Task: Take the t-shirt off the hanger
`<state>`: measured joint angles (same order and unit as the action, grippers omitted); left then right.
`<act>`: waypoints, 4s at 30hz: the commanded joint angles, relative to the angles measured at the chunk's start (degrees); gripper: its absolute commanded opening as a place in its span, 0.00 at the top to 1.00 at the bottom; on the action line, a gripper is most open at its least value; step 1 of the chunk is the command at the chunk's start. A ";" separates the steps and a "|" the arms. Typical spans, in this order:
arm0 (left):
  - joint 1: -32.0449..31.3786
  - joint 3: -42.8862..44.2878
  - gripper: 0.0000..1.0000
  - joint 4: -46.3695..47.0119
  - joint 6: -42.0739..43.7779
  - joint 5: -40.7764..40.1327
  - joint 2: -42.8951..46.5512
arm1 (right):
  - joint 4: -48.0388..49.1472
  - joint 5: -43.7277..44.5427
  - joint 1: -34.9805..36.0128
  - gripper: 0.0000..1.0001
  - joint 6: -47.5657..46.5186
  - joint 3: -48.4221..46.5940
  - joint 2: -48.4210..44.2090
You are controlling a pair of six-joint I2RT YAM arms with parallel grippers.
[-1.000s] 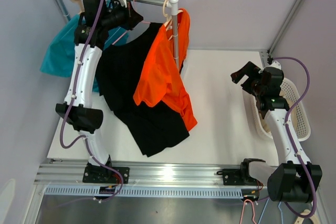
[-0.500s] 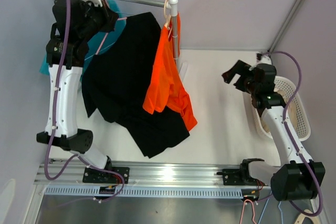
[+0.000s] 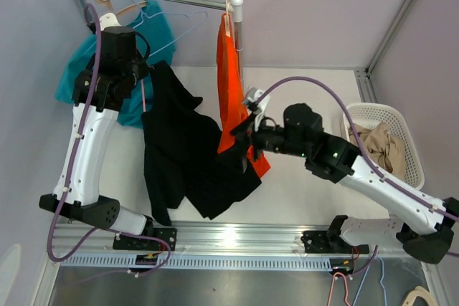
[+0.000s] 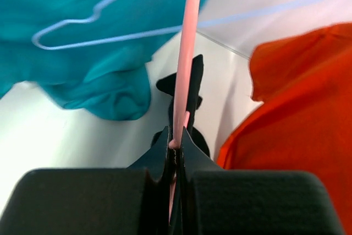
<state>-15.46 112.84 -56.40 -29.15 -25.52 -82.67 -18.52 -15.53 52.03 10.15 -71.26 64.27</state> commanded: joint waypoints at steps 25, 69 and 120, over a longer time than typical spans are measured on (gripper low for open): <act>-1.24 -1.12 0.99 -3.11 -5.04 1.87 5.68 | 29.78 10.17 19.33 0.75 -6.73 -11.88 32.50; -3.08 -5.25 0.99 -11.54 4.10 0.47 35.12 | -15.66 27.14 8.35 0.01 8.39 -38.59 66.06; -3.08 -20.11 0.99 14.57 5.86 9.34 31.53 | -32.02 57.01 -56.06 1.00 24.63 -16.55 1.29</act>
<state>-18.26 91.24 -44.95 -23.88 -17.58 -50.52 -55.99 37.30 0.58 28.38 -88.82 65.28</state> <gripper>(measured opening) 0.029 0.219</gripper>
